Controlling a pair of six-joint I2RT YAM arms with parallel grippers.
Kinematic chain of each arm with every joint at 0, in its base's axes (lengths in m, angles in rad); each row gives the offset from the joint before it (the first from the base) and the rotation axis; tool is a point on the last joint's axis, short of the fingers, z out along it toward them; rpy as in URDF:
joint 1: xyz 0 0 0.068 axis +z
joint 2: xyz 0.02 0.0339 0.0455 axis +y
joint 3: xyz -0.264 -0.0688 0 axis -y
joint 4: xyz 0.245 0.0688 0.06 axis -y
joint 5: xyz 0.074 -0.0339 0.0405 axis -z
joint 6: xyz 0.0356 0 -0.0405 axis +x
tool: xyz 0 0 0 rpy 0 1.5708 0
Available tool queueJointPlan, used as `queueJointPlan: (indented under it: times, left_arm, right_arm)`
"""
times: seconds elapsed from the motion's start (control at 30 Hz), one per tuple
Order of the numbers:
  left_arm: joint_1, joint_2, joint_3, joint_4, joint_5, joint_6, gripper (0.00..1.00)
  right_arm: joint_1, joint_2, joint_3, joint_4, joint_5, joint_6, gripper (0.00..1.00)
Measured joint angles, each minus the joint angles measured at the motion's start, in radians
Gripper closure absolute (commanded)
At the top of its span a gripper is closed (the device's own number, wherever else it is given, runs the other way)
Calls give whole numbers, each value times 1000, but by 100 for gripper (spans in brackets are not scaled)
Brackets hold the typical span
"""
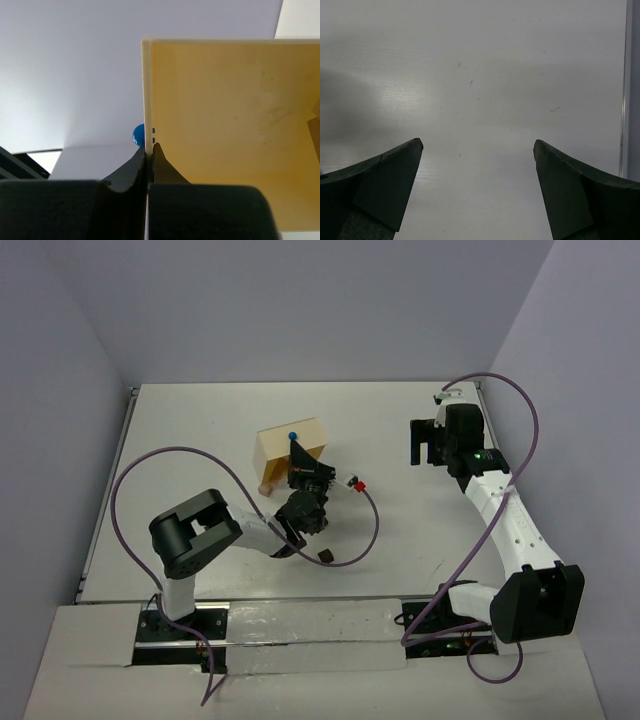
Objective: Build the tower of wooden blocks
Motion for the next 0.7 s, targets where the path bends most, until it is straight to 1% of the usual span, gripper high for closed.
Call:
queueJointPlan:
  times: [0.17, 0.33, 0.47, 0.7]
  left_arm:
    - [40, 58, 6, -1, 14, 28, 100]
    - [41, 89, 0, 2, 27, 35, 100]
    - [29, 109, -36, 23, 50, 50, 100]
    - [58, 121, 44, 22, 96, 54, 100]
  right_arm:
    - [0, -8, 0, 1, 1, 0, 0]
    - [-1, -8, -1, 1, -1, 0, 0]
    - [-1, -7, 0, 1, -9, 1, 0]
    - [-1, -7, -1, 3, -17, 0, 0]
